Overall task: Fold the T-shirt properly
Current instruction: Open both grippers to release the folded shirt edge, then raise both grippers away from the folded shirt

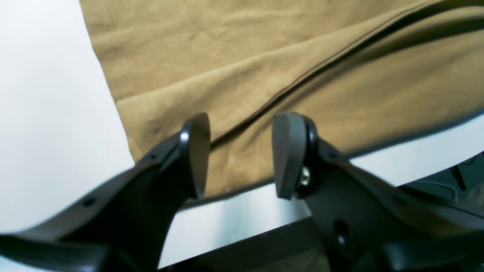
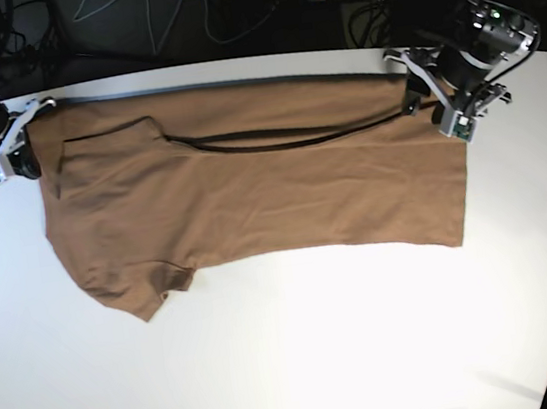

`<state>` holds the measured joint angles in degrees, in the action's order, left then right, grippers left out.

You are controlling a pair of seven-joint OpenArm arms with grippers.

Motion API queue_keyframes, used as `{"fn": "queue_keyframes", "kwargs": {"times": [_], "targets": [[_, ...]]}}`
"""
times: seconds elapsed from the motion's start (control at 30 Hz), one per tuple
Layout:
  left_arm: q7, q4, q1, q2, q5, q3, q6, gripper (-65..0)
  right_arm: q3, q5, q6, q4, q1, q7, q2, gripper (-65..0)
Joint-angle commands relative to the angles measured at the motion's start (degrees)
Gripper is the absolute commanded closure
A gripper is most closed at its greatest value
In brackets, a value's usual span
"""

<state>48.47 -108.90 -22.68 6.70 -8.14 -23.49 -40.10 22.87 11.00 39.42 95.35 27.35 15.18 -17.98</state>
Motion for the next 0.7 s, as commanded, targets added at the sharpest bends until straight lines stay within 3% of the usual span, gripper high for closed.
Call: {"fn": "queue_keyframes", "kwargs": {"times": [0.0, 0.2, 0.6, 0.67], "targets": [[-1.39, -1.03, 0.57, 0.47, -0.87, -0.21, 0.1, -26.9, 0.64, 1.0, 0.01, 0.78, -0.15, -1.25, -0.88, -1.0], [-0.95, -1.12, 1.89, 0.73, -0.87, -0.21, 0.1, -26.9, 6.27, 1.08, 0.58, 0.96, -0.41, 1.48, 3.16, -0.3], [-0.95, -1.03, 4.43, 0.73, -0.87, -0.12, 0.1, -26.9, 14.97, 0.91, 0.58, 1.22, -0.58, 12.47, 3.34, -1.3], [-0.95, -0.86, 4.52, 0.73, -0.87, -0.12, 0.1, -26.9, 15.94, 1.0, 0.58, 1.13, -0.67, 13.7, 3.87, -5.5]]}}
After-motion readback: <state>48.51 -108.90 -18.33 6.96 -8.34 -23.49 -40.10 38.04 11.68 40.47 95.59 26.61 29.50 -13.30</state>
